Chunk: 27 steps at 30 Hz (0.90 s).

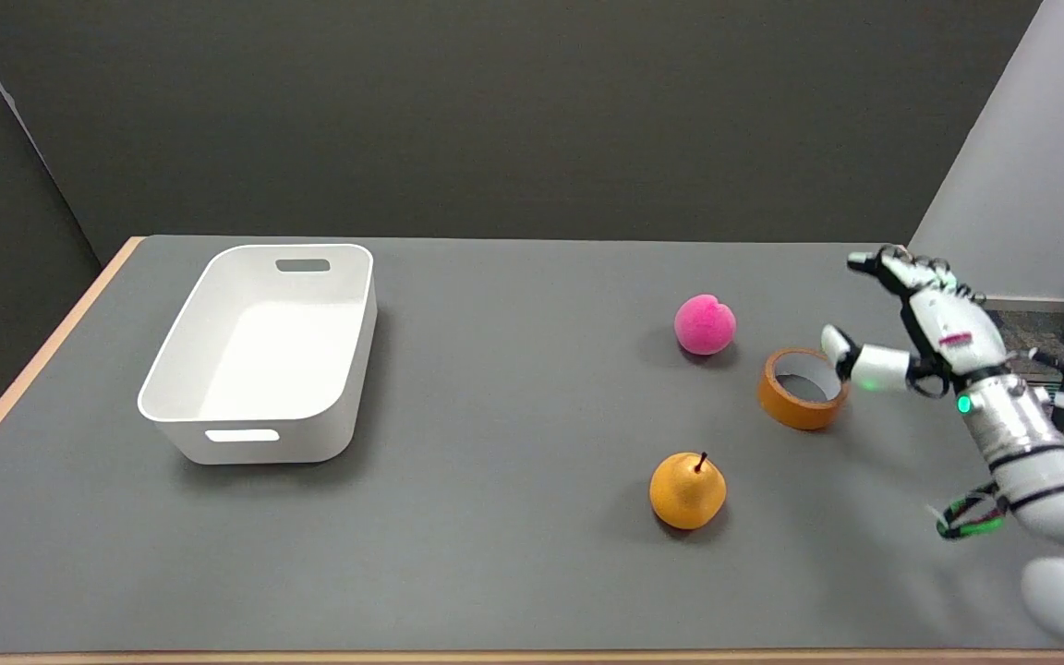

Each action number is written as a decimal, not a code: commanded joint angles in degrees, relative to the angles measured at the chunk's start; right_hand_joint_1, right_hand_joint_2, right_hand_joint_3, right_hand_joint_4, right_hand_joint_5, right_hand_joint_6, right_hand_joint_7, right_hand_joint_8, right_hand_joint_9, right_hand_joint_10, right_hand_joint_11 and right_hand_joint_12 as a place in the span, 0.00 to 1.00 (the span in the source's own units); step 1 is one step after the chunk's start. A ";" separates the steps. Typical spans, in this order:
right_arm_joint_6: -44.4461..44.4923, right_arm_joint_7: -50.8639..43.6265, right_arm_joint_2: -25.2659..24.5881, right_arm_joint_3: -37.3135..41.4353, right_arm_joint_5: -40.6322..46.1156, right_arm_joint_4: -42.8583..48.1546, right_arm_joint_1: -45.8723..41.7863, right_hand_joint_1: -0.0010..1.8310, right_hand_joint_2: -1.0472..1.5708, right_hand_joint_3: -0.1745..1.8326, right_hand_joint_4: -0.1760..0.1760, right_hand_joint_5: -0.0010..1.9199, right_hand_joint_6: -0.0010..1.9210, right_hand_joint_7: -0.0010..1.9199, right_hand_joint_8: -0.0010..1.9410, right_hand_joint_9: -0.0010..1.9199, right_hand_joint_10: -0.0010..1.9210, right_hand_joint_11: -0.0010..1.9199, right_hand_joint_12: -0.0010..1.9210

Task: Pick up yellow tape.

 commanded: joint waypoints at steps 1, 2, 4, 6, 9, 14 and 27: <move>0.39 -20.55 -6.79 0.83 3.46 1.98 -10.93 0.31 0.63 0.57 0.58 0.09 0.24 0.12 0.19 0.06 0.35 0.00 0.50; 0.30 -20.70 -6.79 0.83 3.78 1.82 -10.75 0.31 0.63 0.57 0.56 0.08 0.23 0.11 0.19 0.06 0.34 0.00 0.49; 0.14 -20.70 -6.45 0.83 4.01 1.67 -10.10 0.31 0.64 0.54 0.56 0.08 0.20 0.12 0.16 0.06 0.34 0.00 0.48; -0.11 -20.70 -5.88 1.01 3.99 1.76 -9.29 0.31 0.64 0.53 0.56 0.09 0.18 0.13 0.14 0.06 0.33 0.00 0.48; -0.58 -20.70 -4.43 1.32 3.61 2.56 -7.84 0.31 0.64 0.53 0.56 0.09 0.18 0.13 0.14 0.06 0.33 0.00 0.48; -0.88 -20.70 -2.32 0.10 3.61 2.87 -5.97 0.31 0.63 0.55 0.56 0.08 0.20 0.12 0.16 0.06 0.33 0.00 0.48; 2.39 -20.84 -4.59 0.22 4.01 10.34 -14.39 0.30 0.63 0.57 0.57 0.09 0.24 0.11 0.19 0.05 0.34 0.00 0.49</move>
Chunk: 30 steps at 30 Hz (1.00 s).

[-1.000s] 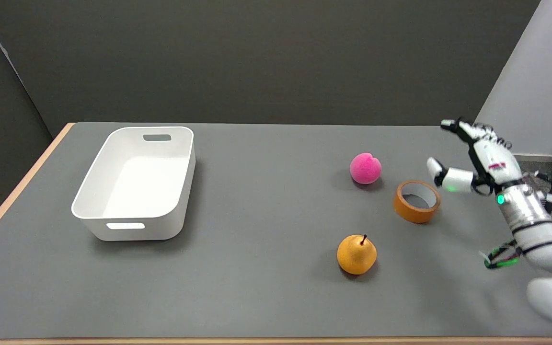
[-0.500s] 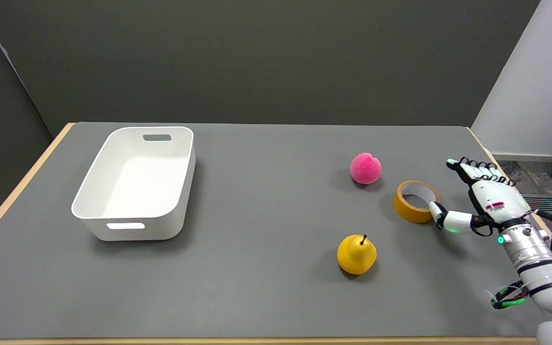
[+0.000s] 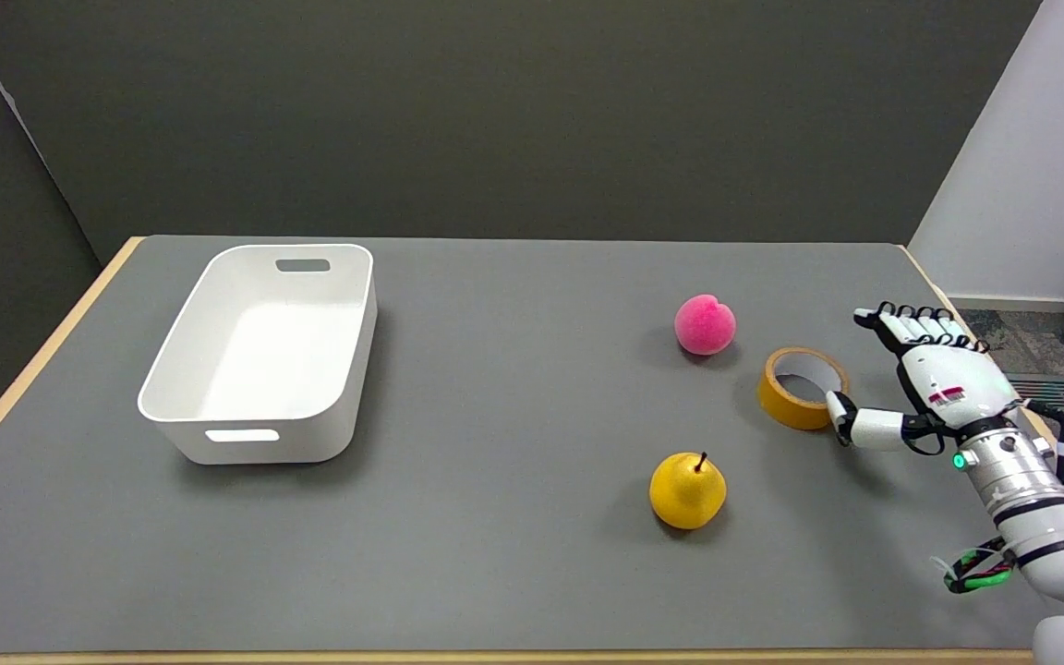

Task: Pick up yellow tape.

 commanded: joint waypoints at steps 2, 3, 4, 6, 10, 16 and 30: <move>3.78 -3.10 -1.81 0.22 0.83 8.44 -9.43 0.30 0.63 0.57 0.57 0.09 0.24 0.11 0.19 0.05 0.34 0.00 0.49; 4.28 -3.10 -1.88 0.28 0.82 9.01 -10.29 0.30 0.63 0.57 0.57 0.10 0.25 0.11 0.19 0.05 0.34 0.00 0.49; 4.75 -3.10 -1.88 0.13 0.74 9.48 -10.97 0.30 0.62 0.57 0.58 0.10 0.25 0.11 0.19 0.05 0.34 0.00 0.49; 5.14 -3.10 -1.72 -0.21 0.35 10.03 -11.36 0.30 0.62 0.57 0.58 0.10 0.26 0.11 0.19 0.05 0.34 0.00 0.49; 4.60 -3.10 -0.94 -1.59 0.18 9.90 -10.55 0.29 0.62 0.57 0.63 0.13 0.29 0.11 0.19 0.05 0.34 0.00 0.49; -1.23 -3.02 2.48 -2.02 0.11 8.60 -6.45 0.29 0.62 0.57 0.70 0.15 0.33 0.11 0.19 0.05 0.33 0.00 0.49; -9.57 -3.10 4.16 -1.15 1.03 12.62 -6.73 0.29 0.62 0.57 0.74 0.17 0.35 0.11 0.19 0.05 0.33 0.00 0.49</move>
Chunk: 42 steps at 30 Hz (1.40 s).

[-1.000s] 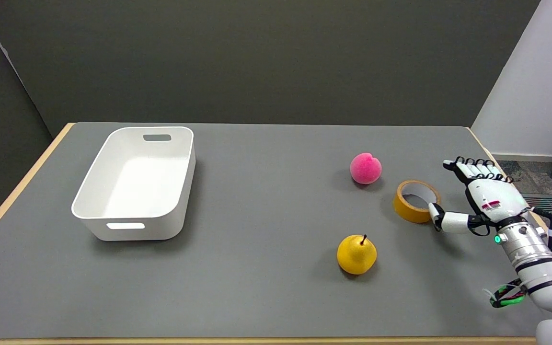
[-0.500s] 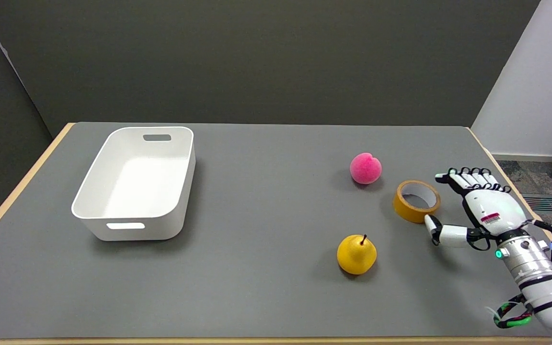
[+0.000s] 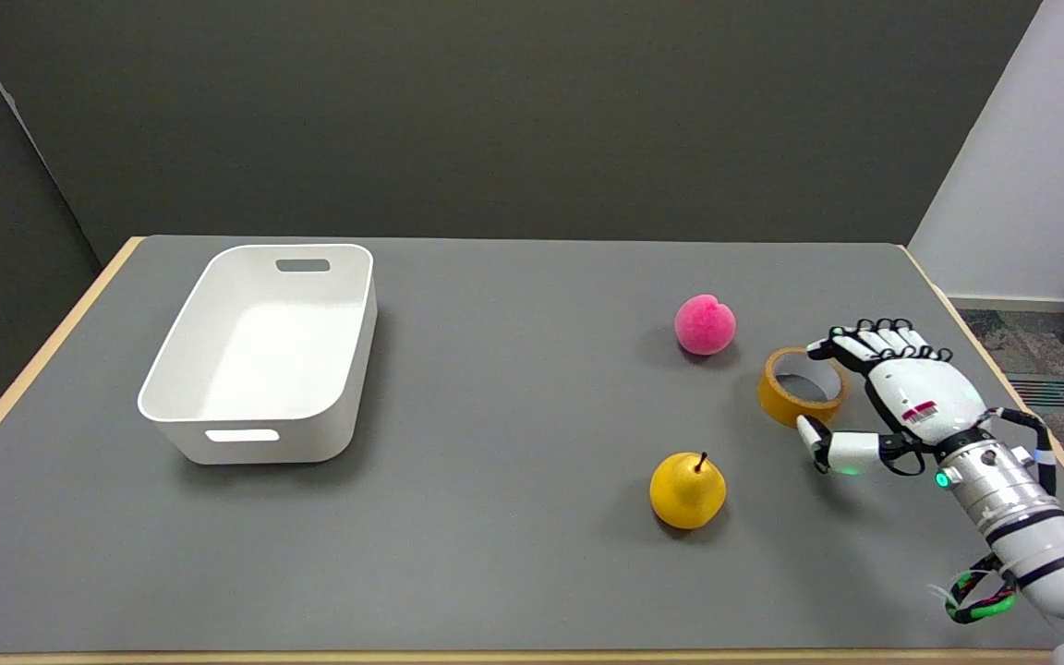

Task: Pick up yellow tape.

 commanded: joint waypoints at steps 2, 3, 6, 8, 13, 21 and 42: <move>-8.75 -0.30 1.60 0.06 1.70 2.60 -0.23 0.29 0.62 0.57 0.74 0.17 0.35 0.11 0.19 0.05 0.33 0.00 0.49; -8.88 -0.30 1.37 0.06 1.97 2.23 -0.24 0.29 0.62 0.57 0.75 0.17 0.35 0.11 0.19 0.05 0.33 0.00 0.49; -8.89 -0.35 0.78 0.07 3.35 1.87 -0.87 0.29 0.62 0.57 0.75 0.17 0.35 0.11 0.19 0.05 0.33 0.00 0.49; -9.00 -1.14 0.33 0.32 4.09 1.98 -1.59 0.30 0.62 0.56 0.74 0.18 0.36 0.11 0.19 0.05 0.33 0.00 0.49; -9.61 -7.18 -0.03 0.45 6.64 2.43 -2.21 0.31 0.63 0.54 0.75 0.20 0.39 0.12 0.16 0.05 0.32 0.00 0.48; -10.90 -7.25 0.52 0.21 6.44 2.03 0.78 0.35 0.64 0.52 0.77 0.23 0.48 0.13 0.15 0.05 0.31 0.00 0.47; -10.72 -10.40 1.88 -0.53 -1.76 7.03 7.49 0.48 0.80 0.33 0.93 0.36 0.79 0.16 0.19 0.06 0.32 0.00 0.43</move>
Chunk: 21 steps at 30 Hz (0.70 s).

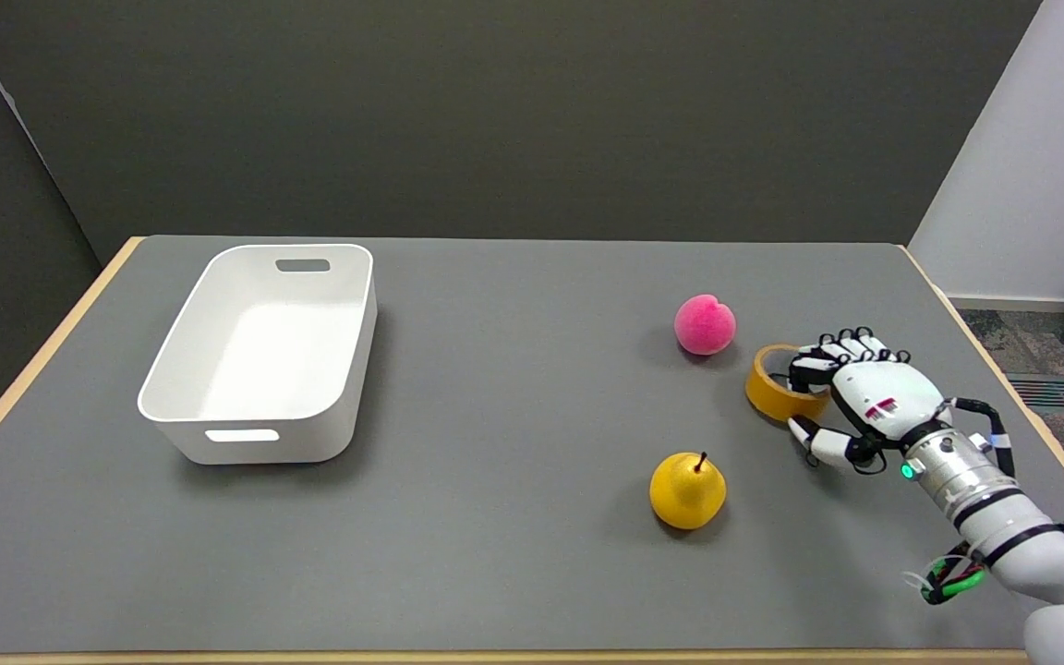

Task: Pick up yellow tape.

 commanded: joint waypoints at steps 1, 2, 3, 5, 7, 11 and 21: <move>-0.29 -3.72 0.94 1.78 -7.32 6.10 4.16 0.48 0.80 0.33 0.94 0.36 0.79 0.16 0.19 0.06 0.32 0.00 0.43; -0.29 -3.80 1.00 2.57 -8.22 7.35 4.53 0.48 0.80 0.33 0.95 0.37 0.79 0.16 0.19 0.06 0.32 0.00 0.43; -0.29 -3.92 1.03 2.95 -8.92 8.15 4.87 0.48 0.80 0.33 0.95 0.37 0.79 0.16 0.19 0.06 0.32 0.00 0.43; -0.20 -4.80 1.33 4.23 -10.49 10.81 5.73 0.48 0.80 0.33 0.95 0.37 0.79 0.16 0.19 0.06 0.32 0.00 0.43; -0.13 -5.95 1.48 4.86 -11.02 13.24 6.64 0.48 0.79 0.34 0.95 0.37 0.79 0.17 0.20 0.06 0.32 0.00 0.43; -0.74 -7.14 1.57 4.77 -11.02 16.93 9.78 0.49 0.79 0.34 0.95 0.37 0.79 0.18 0.20 0.07 0.32 0.00 0.44; -8.97 -6.74 -1.72 -19.59 -11.02 12.24 40.17 0.49 0.79 0.34 0.95 0.37 0.79 0.18 0.21 0.08 0.33 0.00 0.46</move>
